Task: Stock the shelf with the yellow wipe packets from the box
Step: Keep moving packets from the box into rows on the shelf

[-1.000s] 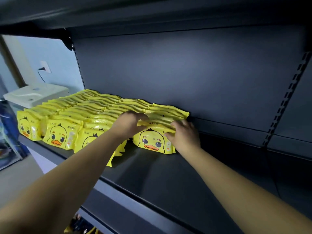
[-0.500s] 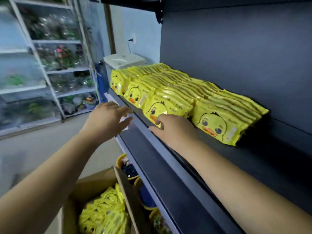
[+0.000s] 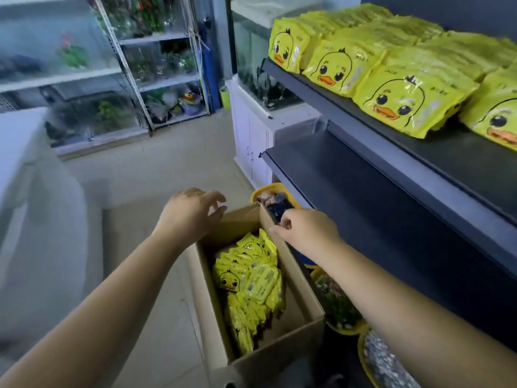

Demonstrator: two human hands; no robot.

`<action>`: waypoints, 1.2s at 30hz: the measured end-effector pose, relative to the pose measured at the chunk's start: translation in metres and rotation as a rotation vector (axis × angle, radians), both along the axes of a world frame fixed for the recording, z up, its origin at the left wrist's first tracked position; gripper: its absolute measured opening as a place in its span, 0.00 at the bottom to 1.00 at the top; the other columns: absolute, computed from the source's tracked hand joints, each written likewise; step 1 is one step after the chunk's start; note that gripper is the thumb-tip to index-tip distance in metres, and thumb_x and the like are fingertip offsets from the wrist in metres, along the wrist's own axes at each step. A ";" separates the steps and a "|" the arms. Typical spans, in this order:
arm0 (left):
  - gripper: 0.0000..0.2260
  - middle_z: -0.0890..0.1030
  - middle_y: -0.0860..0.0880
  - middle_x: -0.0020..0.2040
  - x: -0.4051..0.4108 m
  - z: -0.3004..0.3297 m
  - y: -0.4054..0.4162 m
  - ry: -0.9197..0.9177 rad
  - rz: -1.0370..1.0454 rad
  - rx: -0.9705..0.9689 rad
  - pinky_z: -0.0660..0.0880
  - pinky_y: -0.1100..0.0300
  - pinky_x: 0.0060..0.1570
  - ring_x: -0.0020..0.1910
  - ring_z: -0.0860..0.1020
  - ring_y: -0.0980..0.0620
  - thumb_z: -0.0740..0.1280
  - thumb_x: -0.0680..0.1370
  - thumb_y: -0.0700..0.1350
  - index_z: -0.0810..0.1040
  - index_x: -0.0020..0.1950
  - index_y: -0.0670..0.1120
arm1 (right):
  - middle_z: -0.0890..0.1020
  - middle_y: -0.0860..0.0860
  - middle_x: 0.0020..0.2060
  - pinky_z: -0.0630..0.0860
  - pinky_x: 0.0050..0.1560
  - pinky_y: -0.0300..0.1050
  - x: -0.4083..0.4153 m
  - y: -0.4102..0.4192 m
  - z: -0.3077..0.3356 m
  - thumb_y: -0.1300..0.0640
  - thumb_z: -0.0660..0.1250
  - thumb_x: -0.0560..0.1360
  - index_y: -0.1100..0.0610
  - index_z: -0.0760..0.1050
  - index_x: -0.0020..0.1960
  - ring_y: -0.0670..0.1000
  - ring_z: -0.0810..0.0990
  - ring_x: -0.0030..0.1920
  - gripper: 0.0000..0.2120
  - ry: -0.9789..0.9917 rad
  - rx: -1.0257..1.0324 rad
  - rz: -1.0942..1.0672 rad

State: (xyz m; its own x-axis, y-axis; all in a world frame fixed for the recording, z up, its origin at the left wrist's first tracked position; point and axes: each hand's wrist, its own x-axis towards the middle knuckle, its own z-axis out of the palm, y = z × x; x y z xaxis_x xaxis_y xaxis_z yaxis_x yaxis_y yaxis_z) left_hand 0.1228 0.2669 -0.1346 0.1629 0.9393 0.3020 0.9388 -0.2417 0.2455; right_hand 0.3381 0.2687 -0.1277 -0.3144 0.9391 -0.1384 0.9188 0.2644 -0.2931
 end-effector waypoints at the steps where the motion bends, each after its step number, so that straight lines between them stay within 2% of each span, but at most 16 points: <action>1: 0.08 0.84 0.47 0.42 -0.008 -0.009 -0.003 0.001 0.001 -0.029 0.74 0.53 0.45 0.47 0.79 0.42 0.67 0.74 0.46 0.81 0.50 0.45 | 0.77 0.52 0.40 0.65 0.34 0.43 -0.005 -0.003 -0.010 0.42 0.60 0.76 0.52 0.72 0.45 0.54 0.76 0.44 0.14 0.004 -0.022 -0.032; 4: 0.11 0.83 0.44 0.38 -0.031 -0.035 -0.013 0.009 -0.031 -0.104 0.75 0.52 0.40 0.41 0.80 0.41 0.63 0.71 0.49 0.82 0.46 0.45 | 0.78 0.51 0.40 0.68 0.37 0.43 -0.021 -0.013 -0.040 0.42 0.61 0.75 0.51 0.69 0.42 0.53 0.75 0.42 0.13 0.009 -0.108 -0.128; 6: 0.09 0.82 0.45 0.35 -0.036 -0.047 -0.020 -0.019 -0.052 -0.125 0.74 0.54 0.37 0.38 0.80 0.41 0.66 0.70 0.47 0.82 0.43 0.44 | 0.79 0.51 0.41 0.70 0.38 0.45 -0.025 -0.018 -0.057 0.42 0.60 0.76 0.52 0.69 0.42 0.53 0.77 0.42 0.14 0.011 -0.172 -0.155; 10: 0.09 0.84 0.48 0.42 -0.042 -0.076 -0.023 -0.051 -0.060 -0.255 0.71 0.57 0.41 0.45 0.79 0.43 0.66 0.75 0.47 0.81 0.50 0.45 | 0.77 0.50 0.39 0.72 0.39 0.44 -0.031 -0.021 -0.083 0.42 0.60 0.76 0.53 0.71 0.43 0.53 0.77 0.43 0.14 -0.013 -0.266 -0.226; 14: 0.13 0.83 0.50 0.48 -0.042 -0.113 -0.018 -0.109 -0.004 -0.417 0.71 0.57 0.47 0.52 0.77 0.47 0.65 0.76 0.48 0.77 0.59 0.46 | 0.79 0.51 0.42 0.71 0.39 0.43 -0.028 -0.012 -0.125 0.41 0.60 0.75 0.54 0.74 0.46 0.54 0.78 0.45 0.16 -0.010 -0.360 -0.278; 18: 0.15 0.82 0.51 0.51 -0.043 -0.152 0.004 -0.176 0.126 -0.505 0.70 0.59 0.47 0.52 0.77 0.47 0.64 0.77 0.48 0.74 0.62 0.47 | 0.81 0.52 0.48 0.75 0.47 0.46 -0.016 0.005 -0.173 0.42 0.60 0.76 0.56 0.76 0.51 0.54 0.78 0.48 0.18 0.002 -0.471 -0.343; 21: 0.14 0.82 0.51 0.51 -0.038 -0.180 0.013 -0.209 0.163 -0.566 0.68 0.61 0.46 0.53 0.77 0.48 0.64 0.77 0.48 0.74 0.62 0.47 | 0.81 0.53 0.48 0.73 0.47 0.45 -0.011 0.018 -0.210 0.44 0.61 0.76 0.58 0.76 0.52 0.55 0.78 0.49 0.18 0.074 -0.542 -0.418; 25: 0.14 0.82 0.51 0.50 -0.034 -0.235 0.024 -0.223 0.145 -0.689 0.71 0.60 0.46 0.50 0.77 0.48 0.64 0.77 0.49 0.74 0.62 0.48 | 0.80 0.54 0.48 0.71 0.47 0.44 -0.016 0.038 -0.276 0.45 0.61 0.76 0.59 0.76 0.53 0.55 0.77 0.51 0.18 0.149 -0.647 -0.533; 27: 0.15 0.82 0.50 0.49 -0.034 -0.265 0.028 -0.204 0.114 -0.701 0.72 0.59 0.47 0.49 0.78 0.48 0.63 0.77 0.52 0.76 0.61 0.47 | 0.79 0.54 0.43 0.70 0.43 0.43 -0.020 0.046 -0.310 0.46 0.60 0.77 0.60 0.76 0.49 0.56 0.77 0.49 0.17 0.183 -0.694 -0.582; 30: 0.24 0.83 0.47 0.43 -0.037 -0.307 0.034 -0.157 0.052 -0.617 0.74 0.54 0.49 0.47 0.79 0.44 0.57 0.72 0.60 0.80 0.54 0.43 | 0.74 0.52 0.36 0.63 0.31 0.38 -0.029 0.054 -0.361 0.48 0.60 0.78 0.60 0.73 0.44 0.53 0.74 0.41 0.14 0.258 -0.784 -0.684; 32: 0.24 0.83 0.46 0.39 -0.041 -0.335 0.039 -0.083 0.029 -0.534 0.73 0.48 0.52 0.45 0.79 0.42 0.55 0.71 0.59 0.81 0.50 0.43 | 0.76 0.53 0.39 0.64 0.32 0.37 -0.035 0.058 -0.395 0.49 0.61 0.77 0.60 0.76 0.47 0.50 0.73 0.39 0.14 0.348 -0.837 -0.783; 34: 0.21 0.83 0.46 0.38 -0.047 -0.364 0.049 -0.022 0.050 -0.463 0.68 0.44 0.58 0.47 0.79 0.41 0.57 0.71 0.56 0.82 0.47 0.43 | 0.76 0.55 0.42 0.67 0.38 0.38 -0.042 0.062 -0.427 0.49 0.63 0.76 0.63 0.76 0.55 0.51 0.73 0.42 0.17 0.448 -0.854 -0.921; 36: 0.21 0.83 0.44 0.42 -0.049 -0.380 0.059 -0.012 0.106 -0.478 0.61 0.45 0.64 0.52 0.78 0.41 0.57 0.71 0.57 0.82 0.47 0.43 | 0.77 0.57 0.39 0.68 0.38 0.41 -0.047 0.064 -0.448 0.50 0.64 0.76 0.64 0.77 0.51 0.52 0.72 0.40 0.17 0.508 -0.856 -1.023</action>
State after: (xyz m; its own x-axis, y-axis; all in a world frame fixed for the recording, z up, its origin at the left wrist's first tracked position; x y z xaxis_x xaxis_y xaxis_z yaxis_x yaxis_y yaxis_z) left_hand 0.0733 0.3256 -0.5146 0.0582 0.9844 -0.1658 0.9484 -0.0026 0.3171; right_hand 0.2916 0.3324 -0.5754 0.2529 0.4647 -0.8486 0.3427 -0.8633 -0.3706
